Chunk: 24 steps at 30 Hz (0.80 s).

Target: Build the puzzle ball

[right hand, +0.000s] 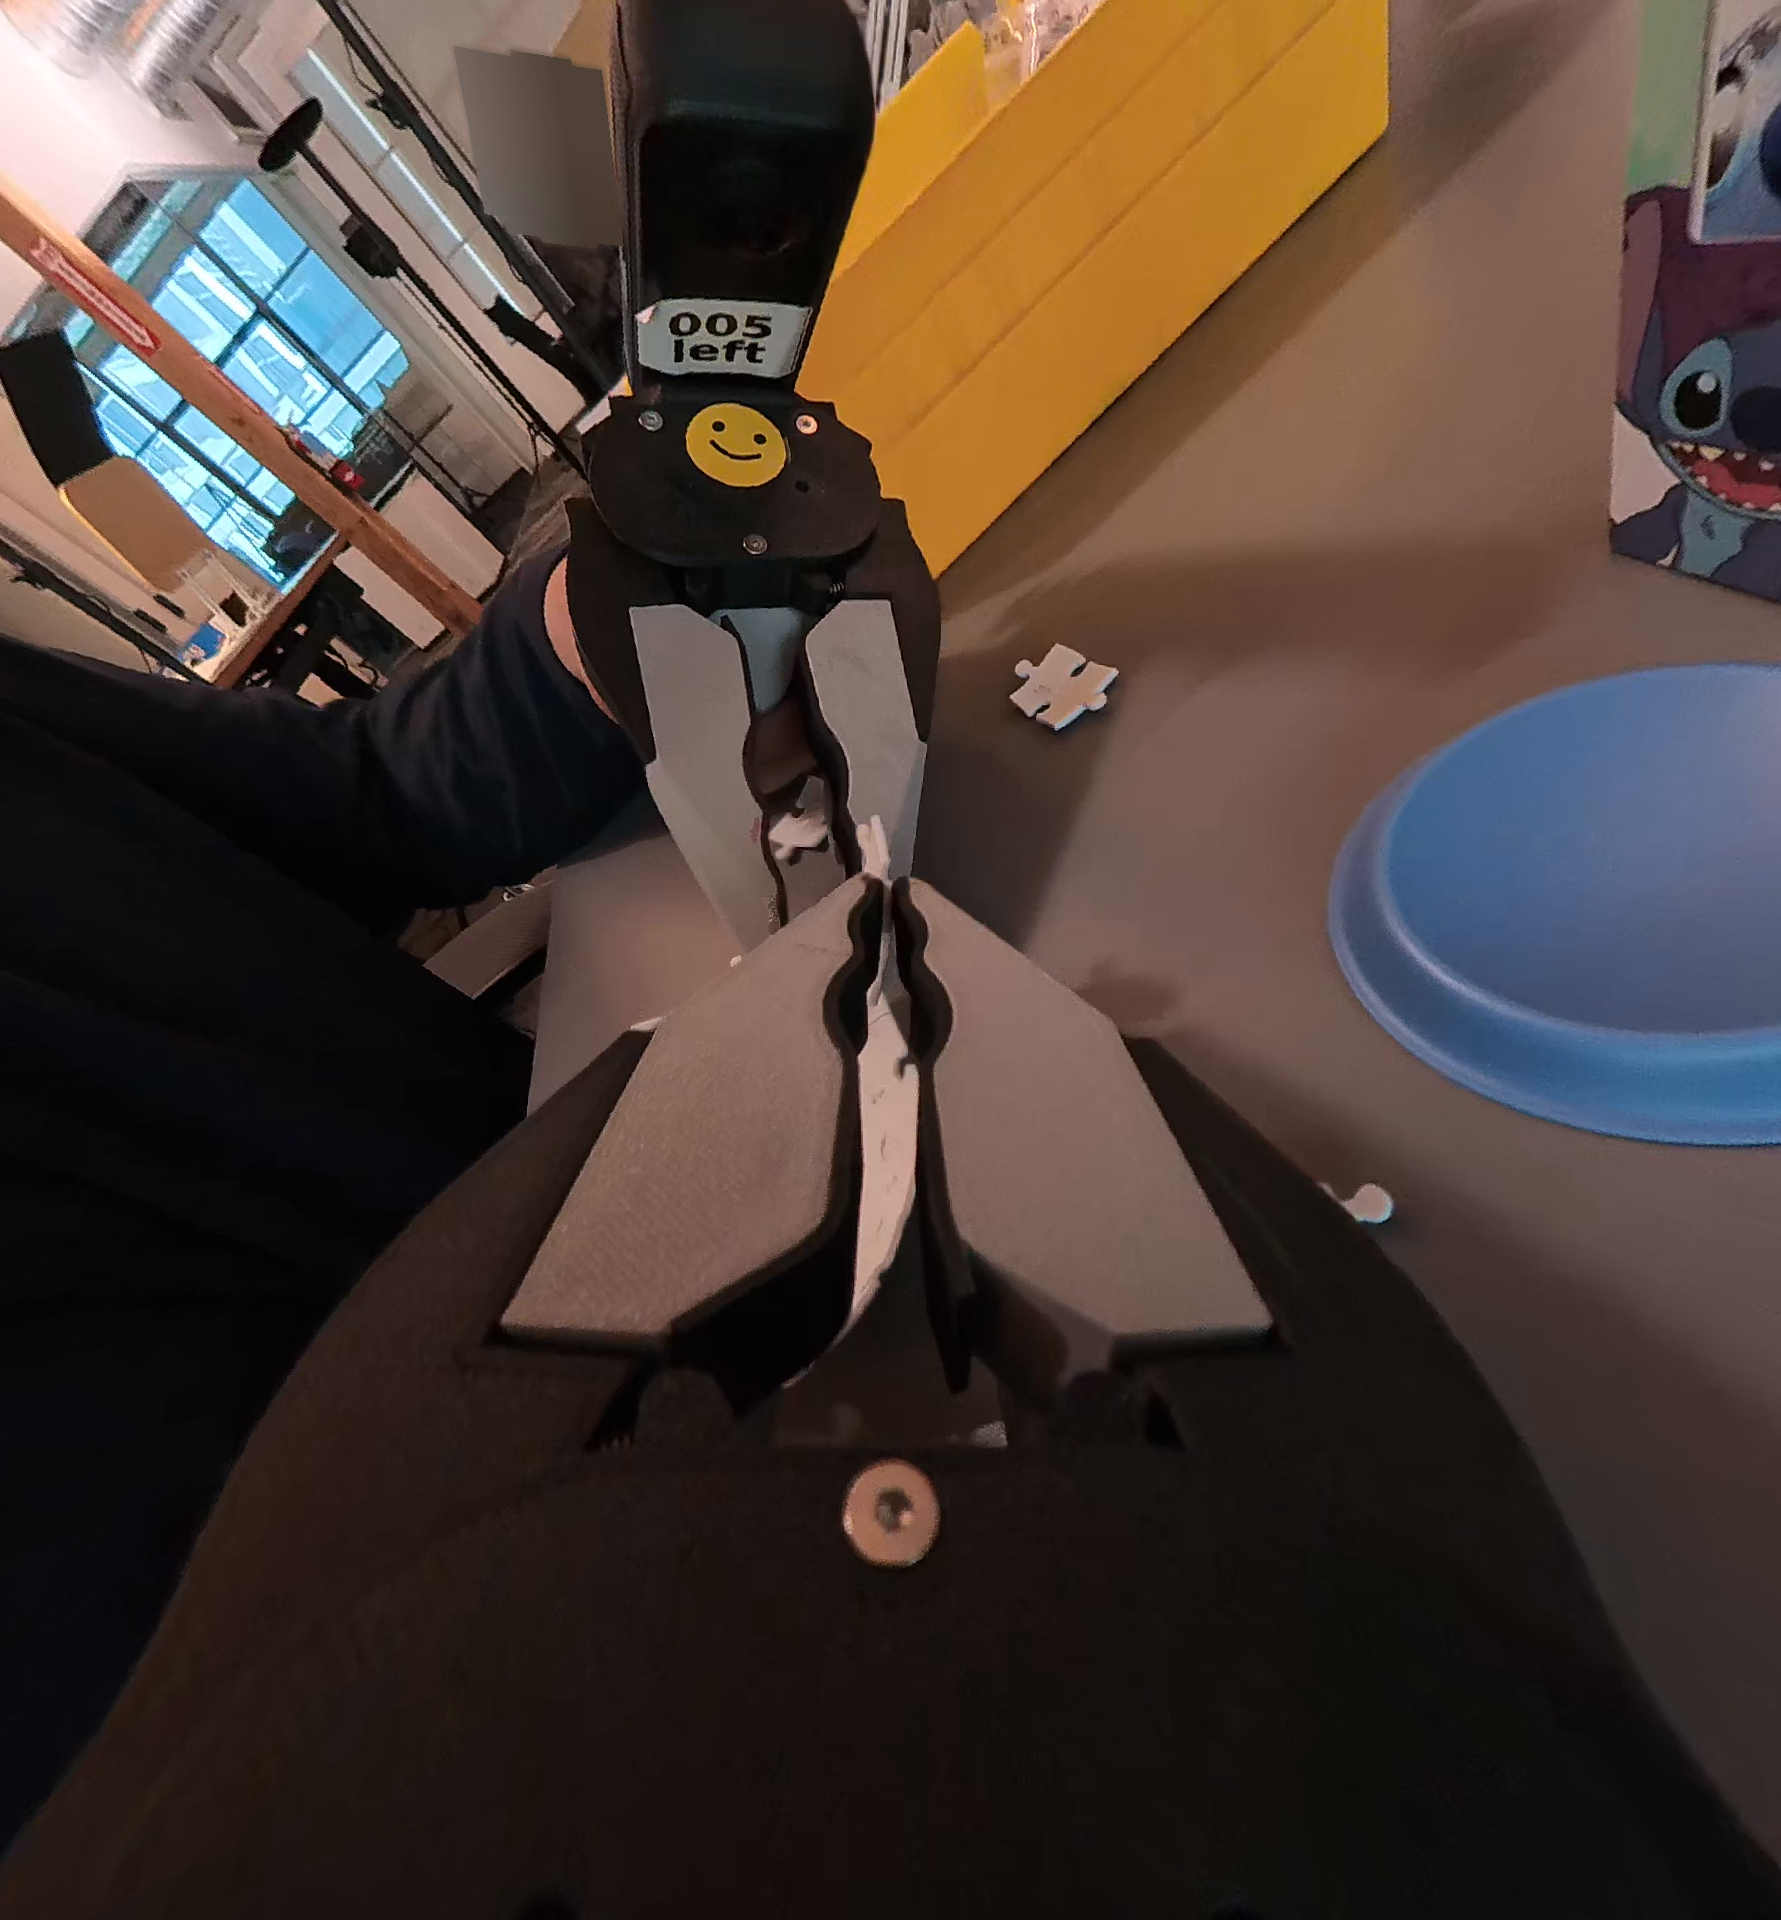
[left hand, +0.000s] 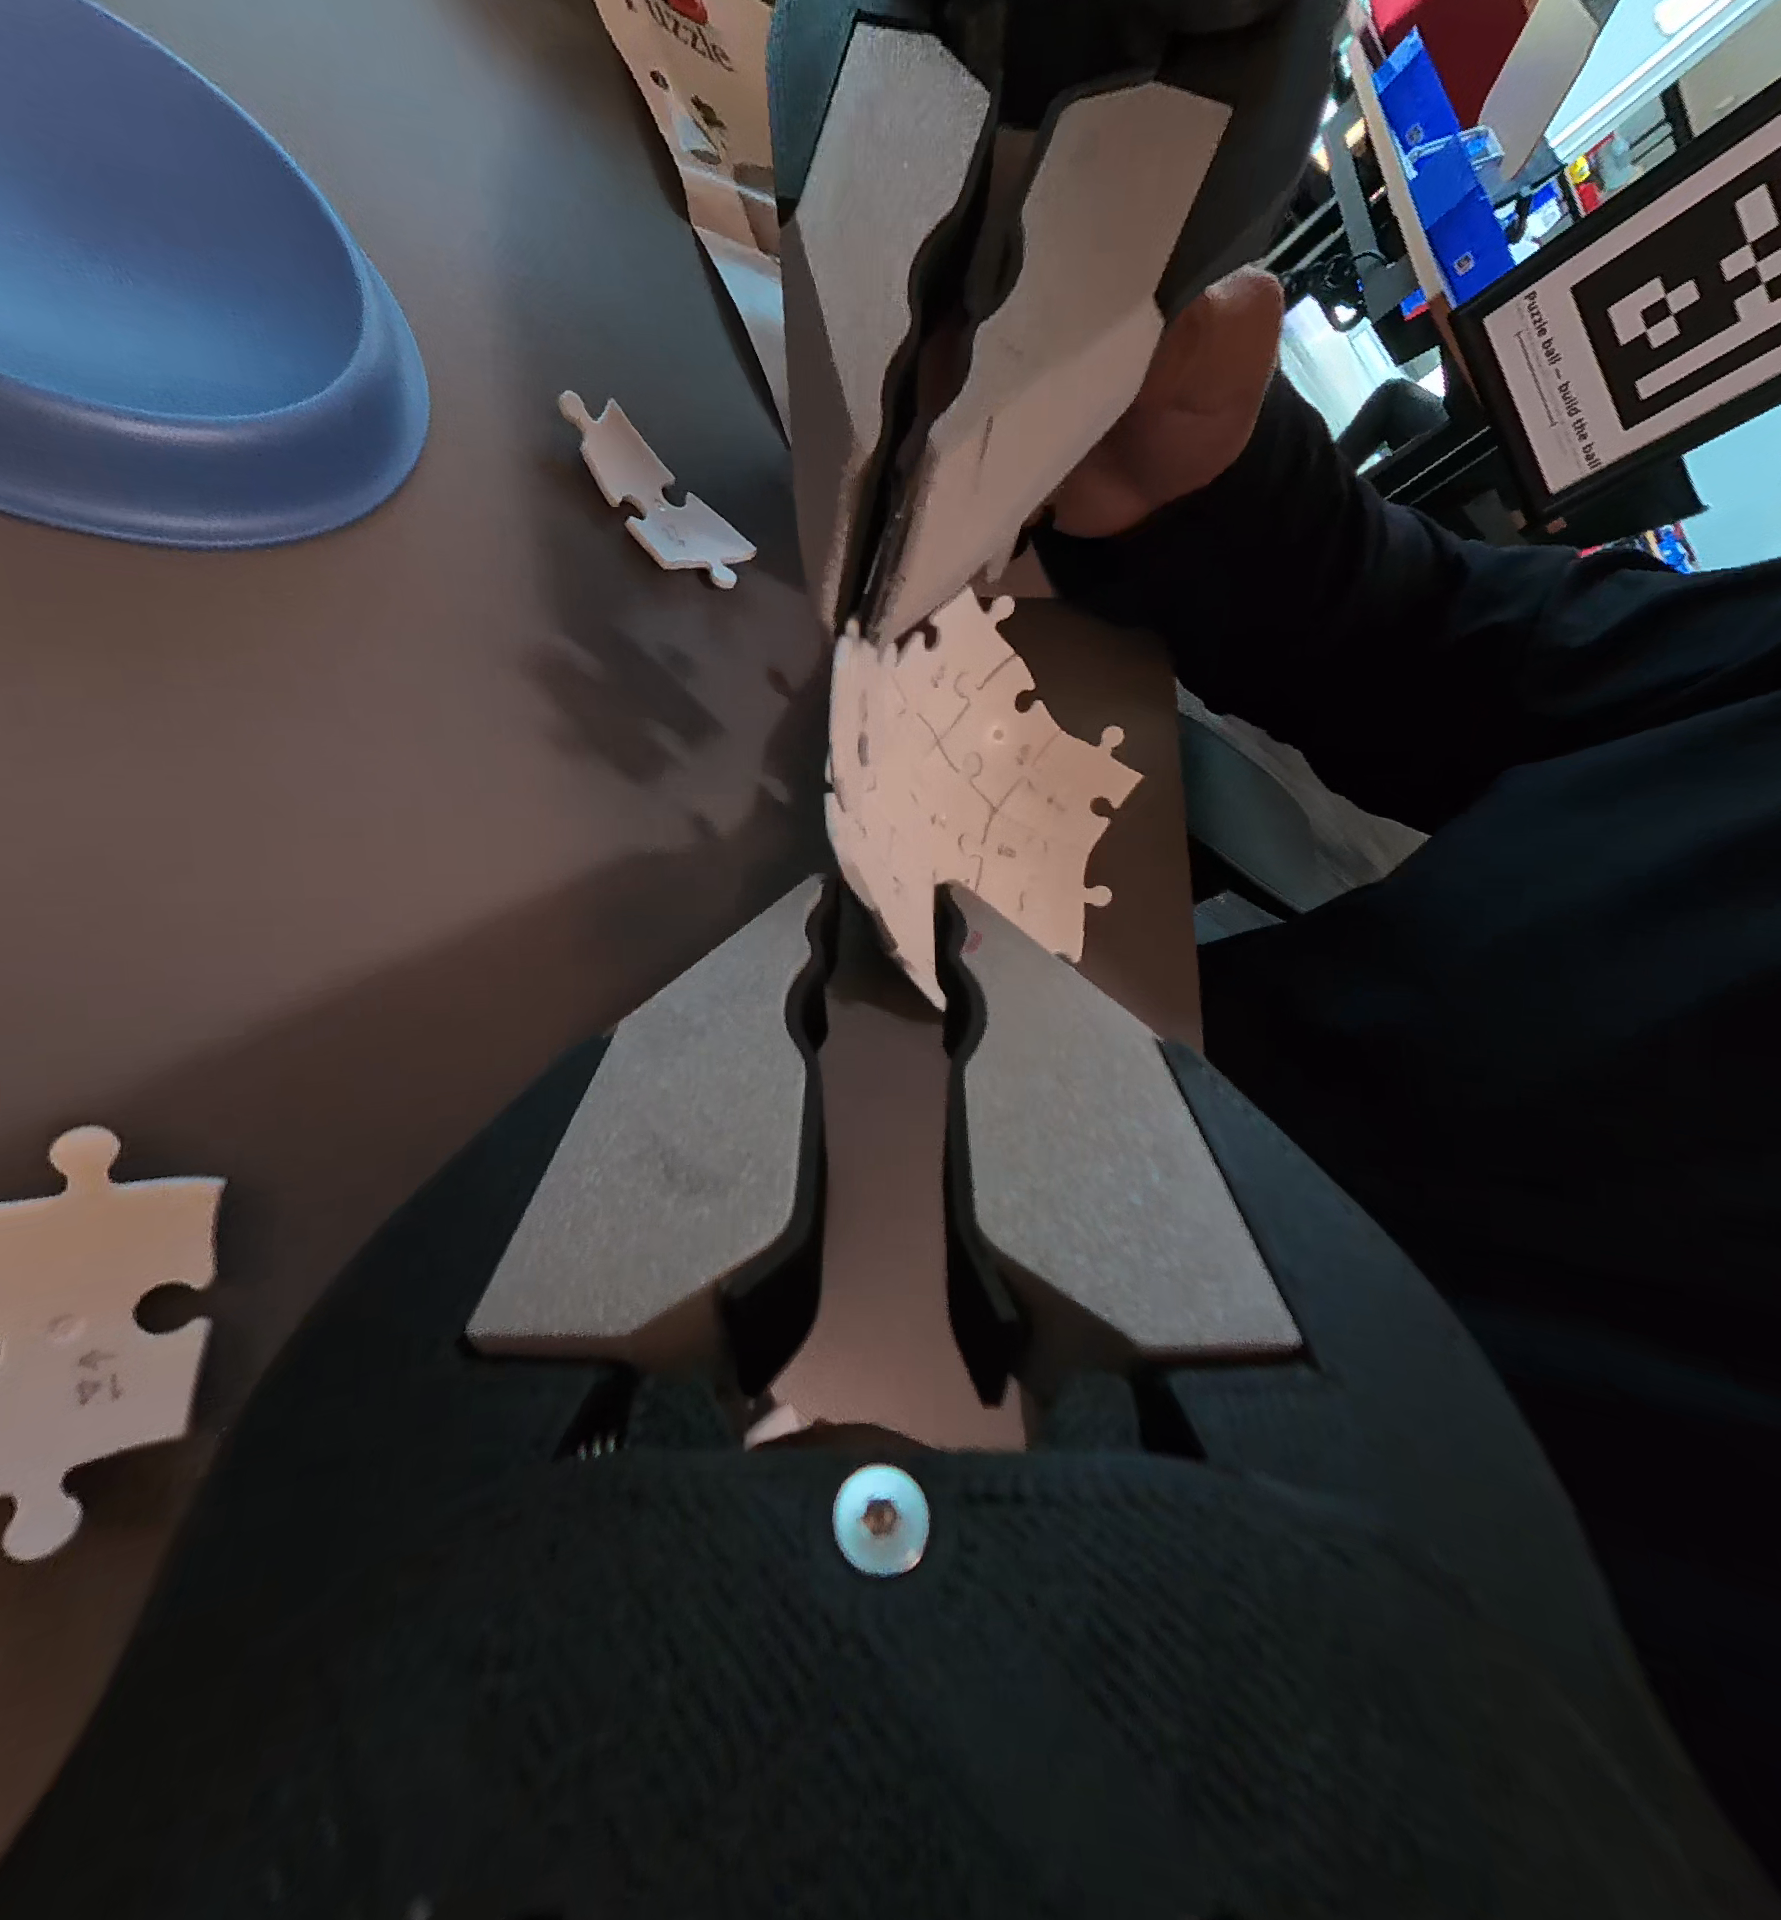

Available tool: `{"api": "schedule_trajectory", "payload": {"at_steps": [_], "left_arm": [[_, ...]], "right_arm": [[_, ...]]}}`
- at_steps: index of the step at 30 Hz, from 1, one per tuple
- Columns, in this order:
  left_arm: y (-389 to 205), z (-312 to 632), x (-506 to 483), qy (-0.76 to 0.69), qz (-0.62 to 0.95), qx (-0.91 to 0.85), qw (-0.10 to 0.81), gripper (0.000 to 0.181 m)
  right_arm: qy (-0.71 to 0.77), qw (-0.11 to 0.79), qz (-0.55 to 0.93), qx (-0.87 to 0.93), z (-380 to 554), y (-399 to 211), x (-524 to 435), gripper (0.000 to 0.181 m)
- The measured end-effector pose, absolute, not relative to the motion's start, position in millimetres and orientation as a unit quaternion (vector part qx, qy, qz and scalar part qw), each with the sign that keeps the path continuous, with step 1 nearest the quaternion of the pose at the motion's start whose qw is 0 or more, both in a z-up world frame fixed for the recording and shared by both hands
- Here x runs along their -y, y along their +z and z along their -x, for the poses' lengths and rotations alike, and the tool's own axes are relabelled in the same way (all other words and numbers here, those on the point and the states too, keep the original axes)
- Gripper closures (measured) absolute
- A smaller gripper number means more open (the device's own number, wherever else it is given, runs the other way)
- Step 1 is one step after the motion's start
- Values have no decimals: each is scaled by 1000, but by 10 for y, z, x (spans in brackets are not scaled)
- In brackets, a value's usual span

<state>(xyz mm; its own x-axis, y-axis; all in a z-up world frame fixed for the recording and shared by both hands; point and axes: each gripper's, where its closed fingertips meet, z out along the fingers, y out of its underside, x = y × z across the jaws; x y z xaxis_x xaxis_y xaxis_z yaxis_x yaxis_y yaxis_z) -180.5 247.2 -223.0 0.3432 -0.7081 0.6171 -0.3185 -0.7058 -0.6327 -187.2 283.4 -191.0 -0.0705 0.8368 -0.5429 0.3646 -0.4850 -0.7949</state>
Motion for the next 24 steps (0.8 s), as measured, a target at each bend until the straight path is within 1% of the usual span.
{"api": "schedule_trajectory", "payload": {"at_steps": [6, 7, 11, 24], "left_arm": [[-2285, 1823, -2426, -445, 806, -332, 203, 166], [-2275, 1816, -2426, -444, 805, -334, 208, 171], [-2280, 1815, -2453, -434, 803, -346, 216, 180], [-2236, 1774, -2464, -462, 782, -349, 229, 181]], "right_arm": [[566, 213, 650, 460, 1868, -1910, -2848, 181], [565, 213, 650, 461, 1869, -1909, -2842, 181], [573, 195, 647, 464, 1873, -1921, -2780, 181], [580, 204, 629, 477, 1910, -1870, -2689, 181]]}}
